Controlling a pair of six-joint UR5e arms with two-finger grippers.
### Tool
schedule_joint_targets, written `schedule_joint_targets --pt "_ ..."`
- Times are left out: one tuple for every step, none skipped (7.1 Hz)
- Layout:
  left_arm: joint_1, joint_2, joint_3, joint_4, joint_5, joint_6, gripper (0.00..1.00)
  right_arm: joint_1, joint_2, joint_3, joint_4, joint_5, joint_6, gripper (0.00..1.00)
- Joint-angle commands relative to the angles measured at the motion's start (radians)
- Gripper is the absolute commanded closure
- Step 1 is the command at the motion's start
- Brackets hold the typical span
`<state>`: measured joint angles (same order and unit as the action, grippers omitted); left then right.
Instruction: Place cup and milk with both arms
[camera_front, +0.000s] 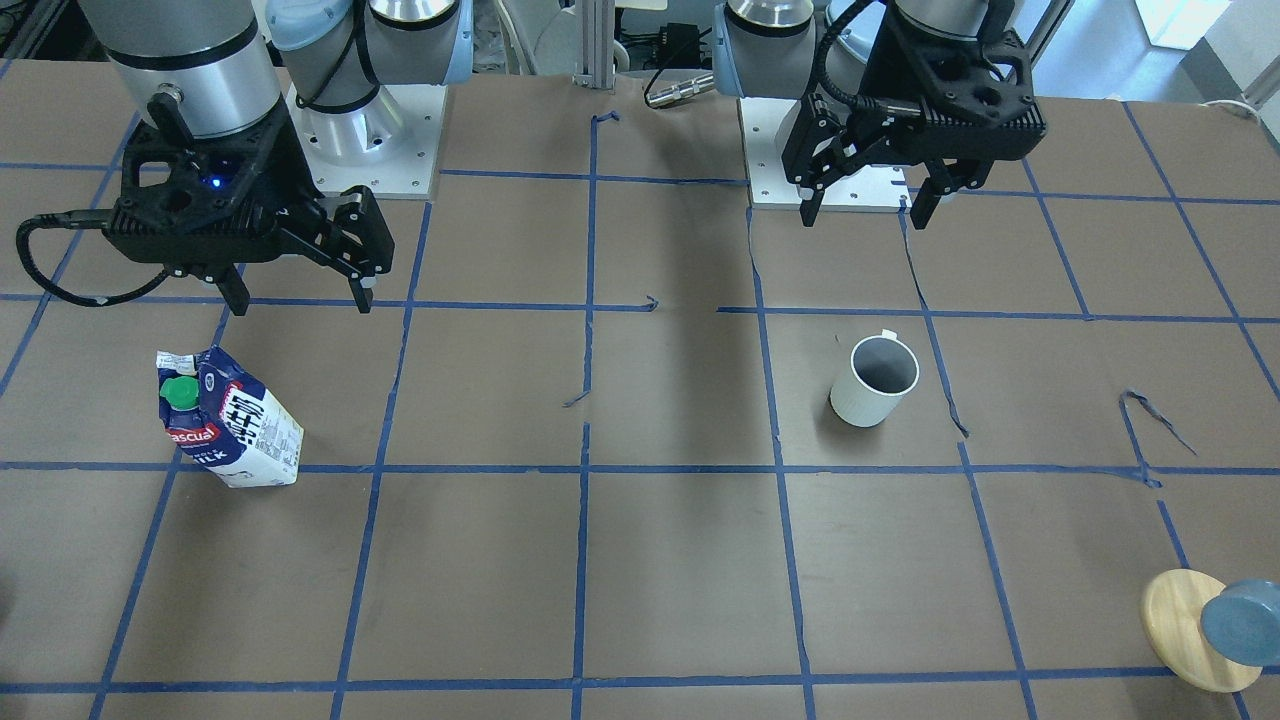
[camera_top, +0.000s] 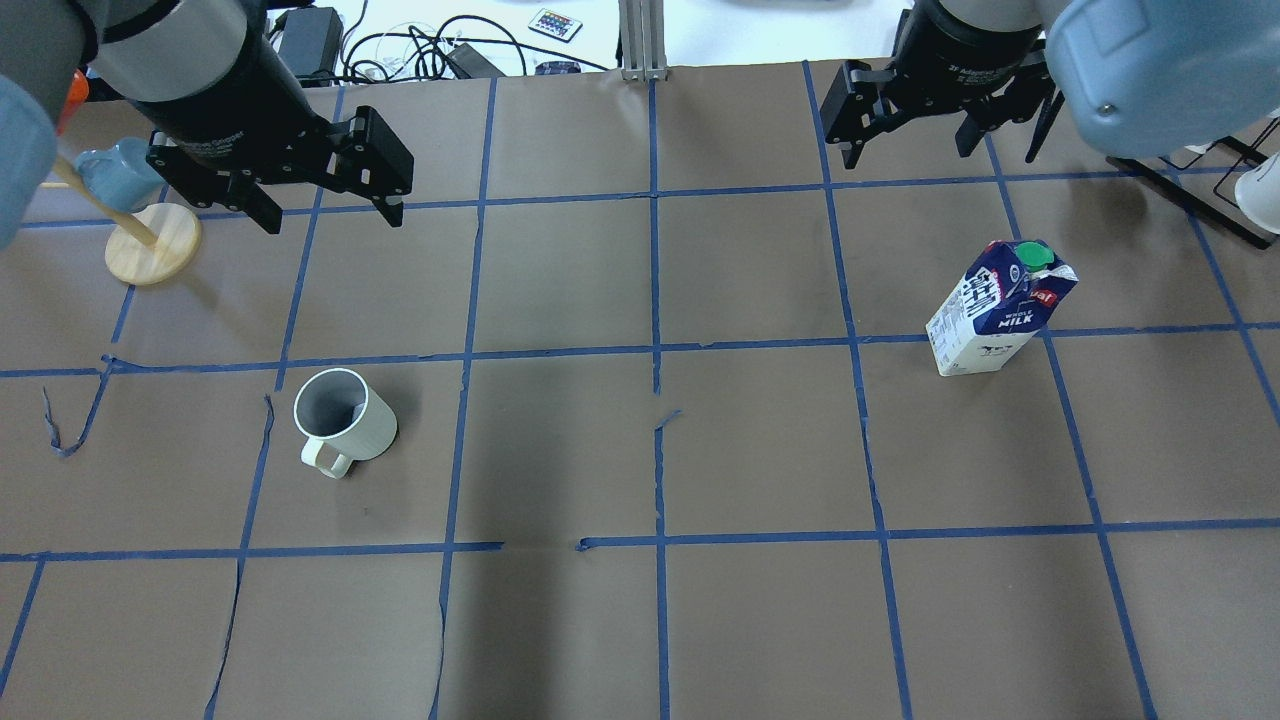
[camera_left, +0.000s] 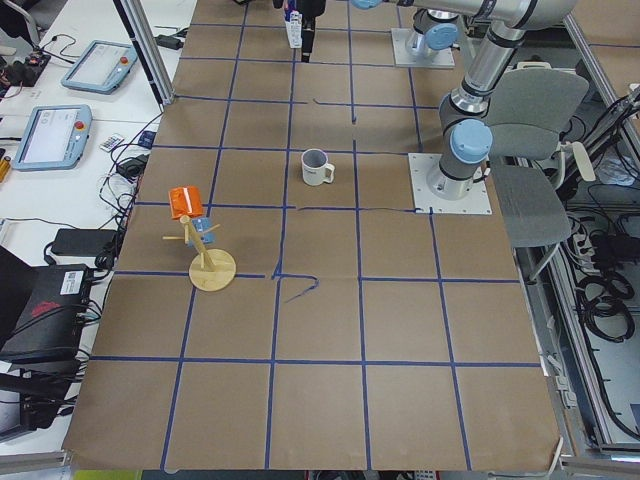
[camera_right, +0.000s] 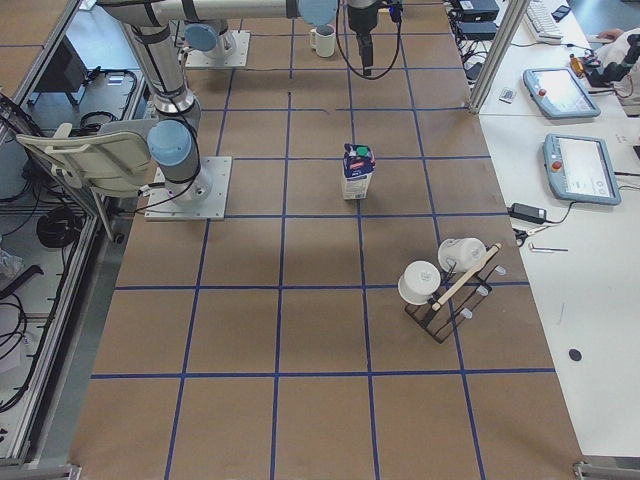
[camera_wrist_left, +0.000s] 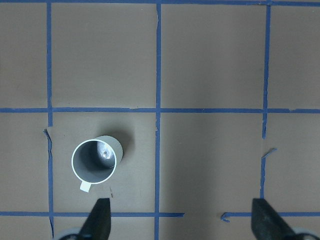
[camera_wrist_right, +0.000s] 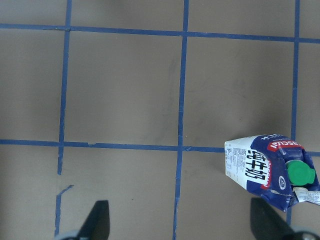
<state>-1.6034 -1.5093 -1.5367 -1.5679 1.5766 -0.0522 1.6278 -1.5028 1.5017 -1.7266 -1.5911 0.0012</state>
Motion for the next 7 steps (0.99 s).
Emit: schedule_joint_targets --pt "0.023 0.001 -0.034 -0.001 0.033 0.0 0.0 -0.002 0.003 0.0 -0.002 -0.003 -0.001 0.0" --pt "0.031 -0.008 -0.069 0.005 0.03 0.002 0.0 -0.002 0.003 0.0 -0.002 -0.004 -0.001 0.0" --pt "0.034 -0.017 -0.126 0.015 0.026 0.009 0.0 -0.011 0.004 0.0 -0.005 -0.004 -0.007 0.0" --pt "0.04 -0.034 -0.199 0.076 0.029 0.044 0.0 -0.043 0.006 0.002 -0.004 -0.001 -0.057 0.0" --pt "0.068 -0.054 -0.303 0.188 0.031 0.051 0.0 -0.087 0.01 0.002 -0.002 0.008 -0.079 0.0" --pt "0.101 -0.095 -0.398 0.312 0.057 0.14 0.0 -0.136 0.012 0.018 -0.004 0.014 -0.163 0.0" --pt "0.123 -0.126 -0.478 0.407 0.066 0.219 0.0 -0.19 0.013 0.063 -0.022 0.017 -0.2 0.0"
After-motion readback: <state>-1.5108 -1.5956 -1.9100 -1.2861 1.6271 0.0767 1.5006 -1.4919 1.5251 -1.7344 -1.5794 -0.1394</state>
